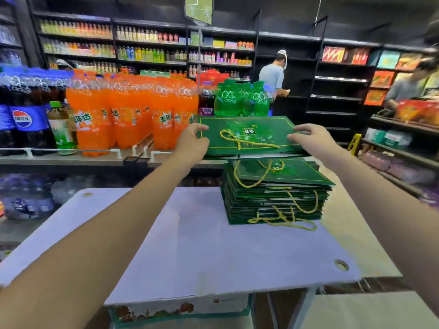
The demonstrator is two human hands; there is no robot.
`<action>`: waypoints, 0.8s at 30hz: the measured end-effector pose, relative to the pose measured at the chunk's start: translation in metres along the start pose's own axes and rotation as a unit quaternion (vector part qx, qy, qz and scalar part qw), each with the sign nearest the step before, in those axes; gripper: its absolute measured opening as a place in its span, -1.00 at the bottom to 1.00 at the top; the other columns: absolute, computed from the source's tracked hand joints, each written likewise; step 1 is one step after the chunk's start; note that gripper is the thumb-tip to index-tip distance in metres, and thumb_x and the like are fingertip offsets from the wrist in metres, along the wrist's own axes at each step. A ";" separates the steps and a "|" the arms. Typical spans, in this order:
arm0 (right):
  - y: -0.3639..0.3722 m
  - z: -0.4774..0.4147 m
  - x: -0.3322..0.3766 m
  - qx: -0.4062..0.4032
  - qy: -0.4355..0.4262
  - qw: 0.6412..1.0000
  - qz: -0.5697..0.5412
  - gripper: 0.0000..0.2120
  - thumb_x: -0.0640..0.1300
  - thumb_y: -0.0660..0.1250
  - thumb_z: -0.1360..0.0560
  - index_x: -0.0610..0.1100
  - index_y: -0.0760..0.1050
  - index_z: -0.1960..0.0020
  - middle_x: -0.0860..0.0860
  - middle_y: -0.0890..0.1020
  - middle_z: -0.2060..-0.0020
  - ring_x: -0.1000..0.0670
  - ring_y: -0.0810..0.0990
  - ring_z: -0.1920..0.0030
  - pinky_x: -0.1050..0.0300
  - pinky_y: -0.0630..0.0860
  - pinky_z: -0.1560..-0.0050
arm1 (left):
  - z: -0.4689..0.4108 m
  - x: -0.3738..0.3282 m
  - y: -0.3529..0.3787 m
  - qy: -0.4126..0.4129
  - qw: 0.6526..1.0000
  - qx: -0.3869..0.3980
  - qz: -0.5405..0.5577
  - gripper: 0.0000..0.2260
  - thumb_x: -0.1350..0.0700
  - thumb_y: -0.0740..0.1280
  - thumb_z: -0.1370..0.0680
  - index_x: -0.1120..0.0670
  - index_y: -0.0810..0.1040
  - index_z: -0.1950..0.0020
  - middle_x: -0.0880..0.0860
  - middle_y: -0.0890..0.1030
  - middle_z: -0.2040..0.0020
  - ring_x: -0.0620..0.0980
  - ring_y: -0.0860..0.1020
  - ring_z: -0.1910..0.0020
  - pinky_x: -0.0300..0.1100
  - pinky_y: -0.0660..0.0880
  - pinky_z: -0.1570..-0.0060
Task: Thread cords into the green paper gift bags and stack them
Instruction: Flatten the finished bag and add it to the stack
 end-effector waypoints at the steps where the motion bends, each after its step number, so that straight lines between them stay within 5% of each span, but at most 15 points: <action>1: -0.009 -0.005 -0.012 -0.002 0.008 1.000 0.000 -0.60 0.00 0.49 -0.53 -0.06 0.58 -0.34 -0.03 0.59 -0.26 -0.01 0.53 -0.18 0.10 0.42 -0.24 | -0.005 -0.001 0.018 -0.004 1.000 0.011 0.001 -0.63 0.27 0.24 -0.64 -0.04 0.48 -0.40 -0.06 0.45 -0.15 -0.04 0.47 0.25 -0.04 0.46 0.18; 7: -0.032 -0.018 -0.085 0.006 0.073 0.997 0.020 -0.51 -0.02 0.50 -0.53 -0.11 0.52 -0.41 -0.13 0.54 -0.39 -0.10 0.52 -0.30 0.09 0.37 -0.28 | -0.018 0.011 0.102 -0.027 0.997 0.064 -0.031 -0.63 0.25 0.25 -0.62 -0.05 0.48 -0.40 -0.06 0.37 -0.13 -0.09 0.47 0.17 -0.13 0.46 0.16; 12: -0.023 -0.018 -0.126 0.014 0.092 0.995 0.042 -0.52 -0.05 0.49 -0.54 -0.15 0.54 -0.42 -0.13 0.53 -0.37 -0.15 0.47 -0.38 0.03 0.36 -0.37 | -0.014 0.037 0.134 -0.050 0.992 0.086 -0.080 -0.64 0.16 0.26 -0.61 -0.10 0.45 -0.39 -0.17 0.33 0.13 0.05 0.46 -0.18 0.02 0.49 -0.23; 17: -0.009 -0.016 -0.149 0.027 0.110 0.993 0.045 -0.51 -0.03 0.47 -0.56 -0.15 0.50 -0.44 -0.14 0.55 -0.39 -0.16 0.54 -0.33 -0.02 0.45 -0.36 | -0.008 0.051 0.143 -0.071 0.986 0.115 -0.098 -0.59 0.09 0.25 -0.66 -0.02 0.39 -0.52 0.05 0.52 -0.21 0.04 0.56 -0.01 -0.08 0.50 -0.06; 20: -0.007 -0.011 -0.148 0.024 0.090 0.992 0.086 -0.52 0.00 0.40 -0.61 -0.17 0.48 -0.46 -0.15 0.56 -0.38 -0.18 0.53 -0.33 0.02 0.43 -0.29 | -0.001 0.048 0.141 -0.079 0.987 0.121 -0.074 -0.59 0.05 0.23 -0.69 0.01 0.34 -0.56 -0.08 0.49 0.02 -0.13 0.44 0.24 -0.17 0.40 0.21; 24: -0.015 0.001 -0.130 -0.004 0.058 0.989 0.134 -0.61 -0.01 0.32 -0.64 -0.17 0.53 -0.40 -0.14 0.60 -0.33 -0.18 0.55 -0.28 0.05 0.44 -0.17 | 0.007 0.041 0.130 -0.059 0.988 0.123 -0.077 -0.59 0.03 0.22 -0.70 -0.01 0.34 -0.56 -0.16 0.40 0.09 -0.25 0.31 0.28 -0.33 0.27 0.28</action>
Point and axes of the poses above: each hand's wrist, its own z-axis away from the middle knuckle, its own y-axis out of the palm, x = y × z, the point moved 6 cm from there along -z, towards the middle knuckle
